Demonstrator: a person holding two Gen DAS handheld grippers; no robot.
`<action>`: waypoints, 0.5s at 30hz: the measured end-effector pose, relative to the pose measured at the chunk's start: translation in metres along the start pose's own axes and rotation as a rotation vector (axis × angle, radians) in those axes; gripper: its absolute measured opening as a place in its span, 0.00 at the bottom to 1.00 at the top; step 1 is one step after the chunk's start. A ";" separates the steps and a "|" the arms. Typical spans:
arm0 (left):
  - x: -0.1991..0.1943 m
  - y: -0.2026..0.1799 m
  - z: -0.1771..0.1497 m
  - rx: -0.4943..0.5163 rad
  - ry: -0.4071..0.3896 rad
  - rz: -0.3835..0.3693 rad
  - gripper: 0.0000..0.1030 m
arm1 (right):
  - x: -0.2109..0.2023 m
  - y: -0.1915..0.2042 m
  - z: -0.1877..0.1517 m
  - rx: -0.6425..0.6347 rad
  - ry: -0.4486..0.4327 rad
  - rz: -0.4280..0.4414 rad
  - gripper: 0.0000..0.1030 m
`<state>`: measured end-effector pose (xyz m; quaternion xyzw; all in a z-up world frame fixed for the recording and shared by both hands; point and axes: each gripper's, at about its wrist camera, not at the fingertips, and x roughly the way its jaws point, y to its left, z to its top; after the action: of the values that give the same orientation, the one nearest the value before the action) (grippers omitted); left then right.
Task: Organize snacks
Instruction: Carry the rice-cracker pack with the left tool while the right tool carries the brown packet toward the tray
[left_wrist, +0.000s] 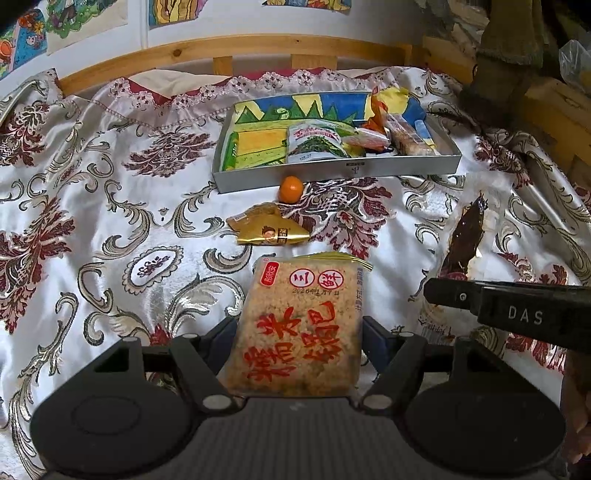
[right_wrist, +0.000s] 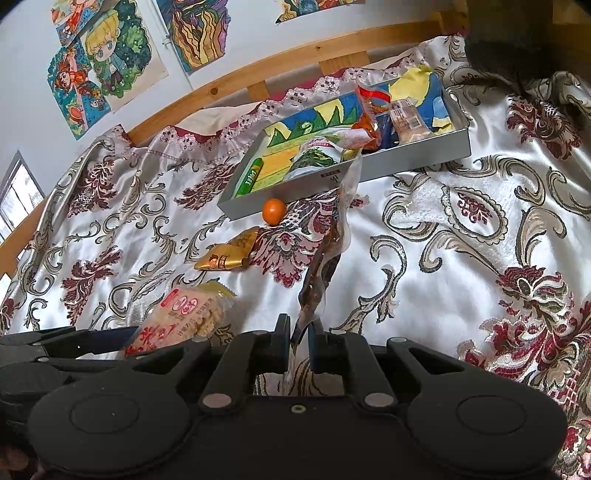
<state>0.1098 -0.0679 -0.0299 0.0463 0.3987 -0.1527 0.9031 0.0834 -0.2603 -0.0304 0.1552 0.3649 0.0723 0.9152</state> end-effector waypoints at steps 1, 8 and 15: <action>0.000 0.000 0.000 -0.001 -0.002 0.000 0.73 | 0.000 0.000 0.000 0.000 -0.001 0.002 0.10; -0.001 0.001 0.000 -0.010 -0.008 0.001 0.73 | -0.001 0.001 0.000 -0.007 -0.015 0.002 0.10; -0.002 0.003 0.000 -0.033 -0.026 -0.003 0.73 | -0.002 0.002 0.002 -0.020 -0.039 0.010 0.10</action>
<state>0.1092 -0.0644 -0.0285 0.0288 0.3894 -0.1479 0.9086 0.0826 -0.2595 -0.0272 0.1490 0.3455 0.0775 0.9233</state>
